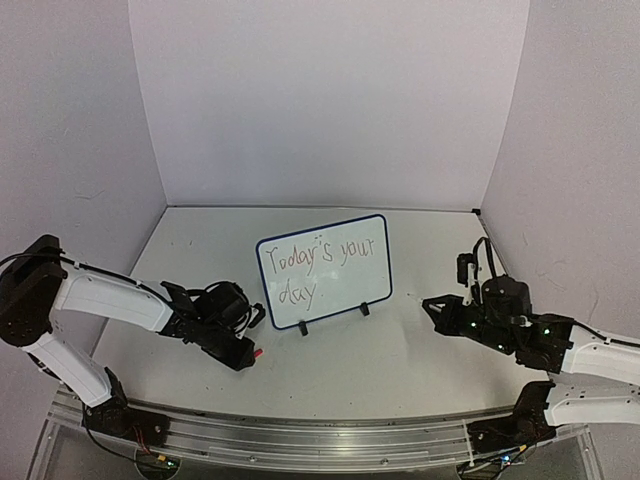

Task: Write a sentence on the whiteboard
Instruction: Pick up the pen cap from the center of the board.

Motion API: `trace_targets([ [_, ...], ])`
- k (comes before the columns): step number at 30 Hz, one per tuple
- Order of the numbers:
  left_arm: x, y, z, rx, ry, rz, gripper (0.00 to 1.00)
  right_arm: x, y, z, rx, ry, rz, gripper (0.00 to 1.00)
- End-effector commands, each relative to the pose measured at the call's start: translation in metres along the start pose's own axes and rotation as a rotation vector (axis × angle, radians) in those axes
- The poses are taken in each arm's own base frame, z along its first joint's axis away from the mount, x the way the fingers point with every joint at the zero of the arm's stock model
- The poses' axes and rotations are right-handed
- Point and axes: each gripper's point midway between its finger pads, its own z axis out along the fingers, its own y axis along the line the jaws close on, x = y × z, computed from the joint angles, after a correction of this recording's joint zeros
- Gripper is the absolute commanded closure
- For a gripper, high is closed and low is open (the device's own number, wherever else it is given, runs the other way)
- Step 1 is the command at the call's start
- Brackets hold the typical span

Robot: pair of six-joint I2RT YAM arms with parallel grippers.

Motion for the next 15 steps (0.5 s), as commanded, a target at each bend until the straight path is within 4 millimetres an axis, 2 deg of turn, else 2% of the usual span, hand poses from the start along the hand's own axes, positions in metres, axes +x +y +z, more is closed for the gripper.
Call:
trace_targets([
  [1,0.0007,0.0015,0.0012,-0.030,0.023,0.020,0.77,-0.0134,0.0088,-0.0006,-0.029,-0.046,0.021,1.00],
  [8,-0.0009,0.0007,0.0025,-0.035,0.027,0.036,0.78,-0.0125,0.0074,-0.0010,-0.027,-0.047,0.024,1.00],
  [15,0.0024,0.0031,0.0054,-0.049,0.043,0.037,0.90,-0.0127,0.0078,-0.0012,-0.029,-0.047,0.025,1.00],
])
